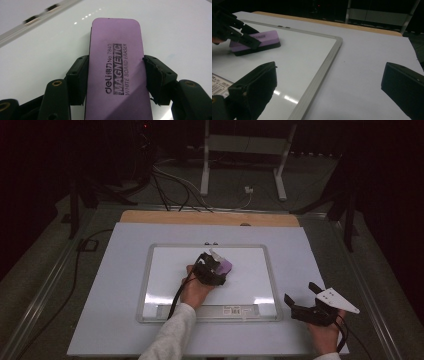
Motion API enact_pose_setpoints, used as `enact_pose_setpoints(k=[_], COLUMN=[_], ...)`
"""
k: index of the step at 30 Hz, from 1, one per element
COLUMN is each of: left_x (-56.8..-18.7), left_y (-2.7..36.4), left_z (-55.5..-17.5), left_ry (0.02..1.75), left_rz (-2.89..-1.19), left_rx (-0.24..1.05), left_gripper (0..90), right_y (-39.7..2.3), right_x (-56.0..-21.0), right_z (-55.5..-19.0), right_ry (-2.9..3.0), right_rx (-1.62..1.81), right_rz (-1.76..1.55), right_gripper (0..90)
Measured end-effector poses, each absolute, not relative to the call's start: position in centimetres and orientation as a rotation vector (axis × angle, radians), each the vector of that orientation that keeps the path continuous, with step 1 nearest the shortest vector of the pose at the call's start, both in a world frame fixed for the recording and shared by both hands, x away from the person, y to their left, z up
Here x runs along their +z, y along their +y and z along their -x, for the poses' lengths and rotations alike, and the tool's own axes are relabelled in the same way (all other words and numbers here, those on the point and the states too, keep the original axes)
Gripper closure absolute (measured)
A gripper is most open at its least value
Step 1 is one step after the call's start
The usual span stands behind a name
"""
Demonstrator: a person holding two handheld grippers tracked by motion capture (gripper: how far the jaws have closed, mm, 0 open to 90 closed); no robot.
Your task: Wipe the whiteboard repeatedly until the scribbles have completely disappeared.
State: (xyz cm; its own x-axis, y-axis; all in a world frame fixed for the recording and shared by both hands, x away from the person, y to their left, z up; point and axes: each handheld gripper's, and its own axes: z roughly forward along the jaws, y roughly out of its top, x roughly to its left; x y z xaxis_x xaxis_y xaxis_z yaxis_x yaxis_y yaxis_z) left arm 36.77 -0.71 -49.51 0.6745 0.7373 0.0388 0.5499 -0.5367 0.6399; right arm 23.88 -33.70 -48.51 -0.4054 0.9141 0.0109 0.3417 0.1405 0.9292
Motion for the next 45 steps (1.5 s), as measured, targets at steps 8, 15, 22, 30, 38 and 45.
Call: enact_pose_setpoints(k=[8,15,22,30,38,45], left_x=[-49.4,-49.5,-49.5,-49.4,-49.3,-49.5], left_y=[0.9,0.8,-1.6,-3.0,-0.5,3.3], left_z=[-37.7,-38.1,-36.9,-34.7,-35.6,-35.5], left_ry=[1.091,1.085,0.974,0.848,0.952,1.020], left_rz=[-2.263,-2.251,-2.289,-2.331,-2.318,-2.280], left_rx=[0.446,0.421,0.370,0.323,0.363,0.359], left_gripper=[41.9,41.9,41.9,41.9,42.0,41.9], right_y=[-33.9,-33.7,-33.7,-33.7,-33.9,-33.8], right_x=[-48.5,-48.5,-48.5,-48.5,-48.5,-48.5], right_z=[-23.8,-23.8,-23.9,-23.8,-23.8,-23.8], right_ry=[1.829,1.835,1.837,1.835,1.828,1.829], right_rx=[1.255,1.253,1.252,1.253,1.253,1.251], right_rz=[-1.207,-1.204,-1.202,-1.203,-1.208,-1.207], right_gripper=[0.8,0.8,0.8,0.8,0.8,0.8])
